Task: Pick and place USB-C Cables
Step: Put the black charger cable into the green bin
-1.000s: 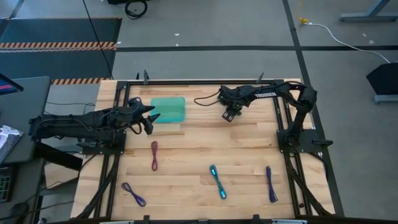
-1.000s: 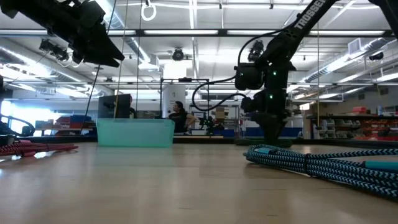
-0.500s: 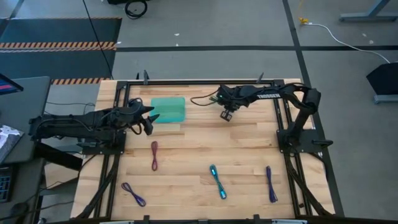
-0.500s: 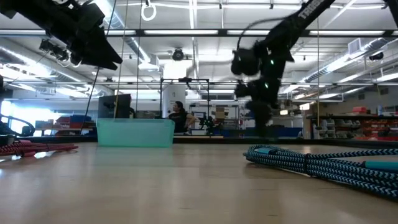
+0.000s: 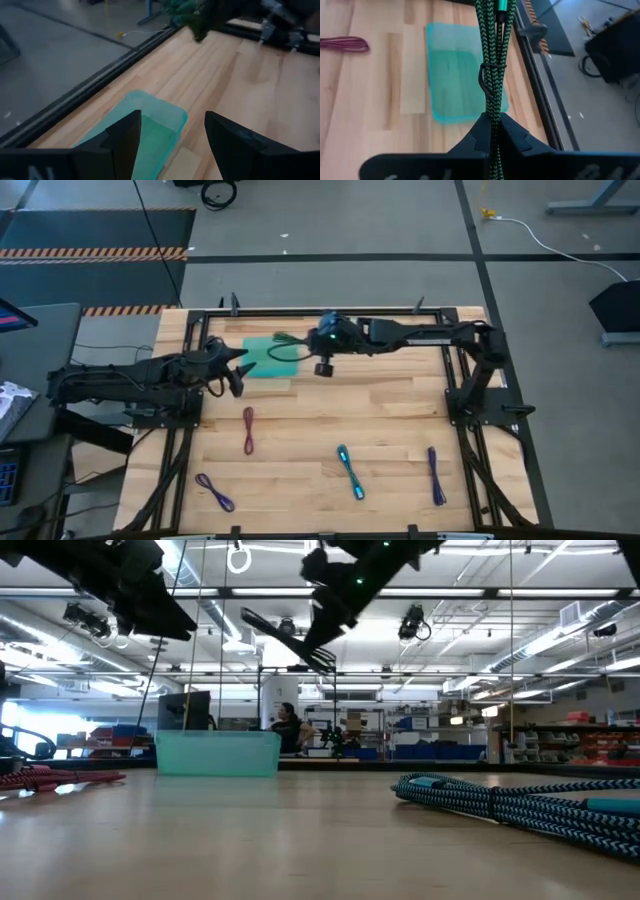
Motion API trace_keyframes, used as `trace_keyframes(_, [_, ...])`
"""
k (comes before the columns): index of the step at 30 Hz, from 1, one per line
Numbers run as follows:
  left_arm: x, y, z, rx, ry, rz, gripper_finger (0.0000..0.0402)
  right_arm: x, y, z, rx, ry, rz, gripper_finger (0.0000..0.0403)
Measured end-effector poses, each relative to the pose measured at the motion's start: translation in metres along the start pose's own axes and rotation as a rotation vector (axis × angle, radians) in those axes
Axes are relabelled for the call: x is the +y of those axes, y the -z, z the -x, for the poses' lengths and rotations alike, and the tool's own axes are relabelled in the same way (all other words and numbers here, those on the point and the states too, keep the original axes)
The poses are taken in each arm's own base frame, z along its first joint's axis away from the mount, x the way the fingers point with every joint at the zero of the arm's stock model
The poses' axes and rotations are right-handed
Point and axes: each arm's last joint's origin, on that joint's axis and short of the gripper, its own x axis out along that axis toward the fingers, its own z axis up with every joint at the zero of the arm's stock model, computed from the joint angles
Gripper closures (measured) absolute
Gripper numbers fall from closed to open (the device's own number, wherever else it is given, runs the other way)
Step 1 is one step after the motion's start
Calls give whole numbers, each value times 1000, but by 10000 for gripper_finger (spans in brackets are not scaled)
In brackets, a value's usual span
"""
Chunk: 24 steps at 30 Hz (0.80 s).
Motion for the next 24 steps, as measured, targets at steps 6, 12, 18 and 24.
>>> trace_keyframes(6, [-1,-7,24,-122,119,-8,175,3,-20,-44,-2,-67,30,387])
trace_keyframes(12, [-1,-9,41,-194,212,16,175,3,-25,-84,9,-109,24,387])
trace_keyframes(18, [-4,-8,44,-198,250,10,175,7,-10,-126,96,-150,19,387])
trace_keyframes(24, [-5,-8,44,-195,258,6,175,11,0,-148,177,-170,19,387])
